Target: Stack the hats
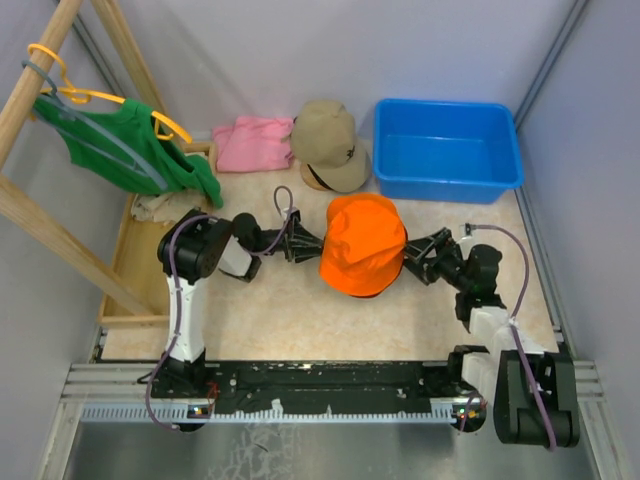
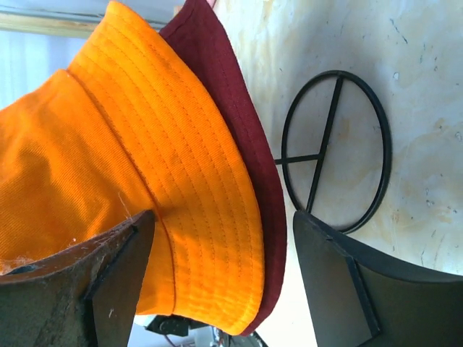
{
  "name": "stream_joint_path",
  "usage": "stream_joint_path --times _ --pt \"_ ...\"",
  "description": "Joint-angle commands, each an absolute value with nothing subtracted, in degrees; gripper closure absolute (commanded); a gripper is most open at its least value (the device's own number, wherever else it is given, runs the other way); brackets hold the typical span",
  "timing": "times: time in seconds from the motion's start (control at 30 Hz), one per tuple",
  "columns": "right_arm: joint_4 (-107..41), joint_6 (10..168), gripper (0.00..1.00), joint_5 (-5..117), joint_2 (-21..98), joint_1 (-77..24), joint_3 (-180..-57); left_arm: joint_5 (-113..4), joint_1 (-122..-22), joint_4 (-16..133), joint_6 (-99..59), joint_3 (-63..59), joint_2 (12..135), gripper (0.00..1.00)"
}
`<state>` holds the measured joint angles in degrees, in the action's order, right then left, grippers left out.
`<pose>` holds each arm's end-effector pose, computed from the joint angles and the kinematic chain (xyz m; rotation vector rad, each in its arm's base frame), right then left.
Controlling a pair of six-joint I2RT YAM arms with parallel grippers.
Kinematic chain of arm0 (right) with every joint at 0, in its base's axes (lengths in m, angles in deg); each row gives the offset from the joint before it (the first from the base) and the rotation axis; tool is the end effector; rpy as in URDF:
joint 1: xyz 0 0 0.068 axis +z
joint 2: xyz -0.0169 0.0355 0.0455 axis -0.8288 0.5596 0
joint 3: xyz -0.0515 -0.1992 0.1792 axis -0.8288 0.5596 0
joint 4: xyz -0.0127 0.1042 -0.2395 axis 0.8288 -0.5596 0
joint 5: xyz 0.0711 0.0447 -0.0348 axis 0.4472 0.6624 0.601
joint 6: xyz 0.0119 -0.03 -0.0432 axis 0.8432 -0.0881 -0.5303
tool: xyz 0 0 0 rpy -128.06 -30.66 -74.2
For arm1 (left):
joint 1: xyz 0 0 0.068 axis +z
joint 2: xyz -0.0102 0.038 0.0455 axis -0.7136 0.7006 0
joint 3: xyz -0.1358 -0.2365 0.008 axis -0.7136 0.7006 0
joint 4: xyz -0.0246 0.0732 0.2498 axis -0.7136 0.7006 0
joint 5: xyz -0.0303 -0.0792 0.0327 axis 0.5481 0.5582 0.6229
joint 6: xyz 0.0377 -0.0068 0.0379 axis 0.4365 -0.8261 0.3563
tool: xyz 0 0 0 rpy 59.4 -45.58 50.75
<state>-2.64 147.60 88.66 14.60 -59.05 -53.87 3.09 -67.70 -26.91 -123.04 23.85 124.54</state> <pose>0.1884 0.0129 0.1719 0.6600 1.9209 1.3725 0.3259 -0.1678 0.1061 0.3564 -1.9984 2.1108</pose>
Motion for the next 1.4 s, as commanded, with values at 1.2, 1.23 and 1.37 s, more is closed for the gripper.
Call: stream_joint_path --times 1.2,1.23,1.37 --pt "-13.2 136.4 0.17 95.1 25.4 -66.7 -74.6 -1.4 -65.0 -42.3 -112.3 31.0 114.4 0.33" --pt "-13.0 136.5 0.17 95.1 25.4 -66.7 -74.7 -1.5 -65.0 -42.3 -112.2 30.9 114.6 0.33" --pt "-11.3 137.6 0.17 95.3 26.0 -66.7 -74.1 -1.6 -65.1 -42.3 -111.4 30.9 115.4 0.33"
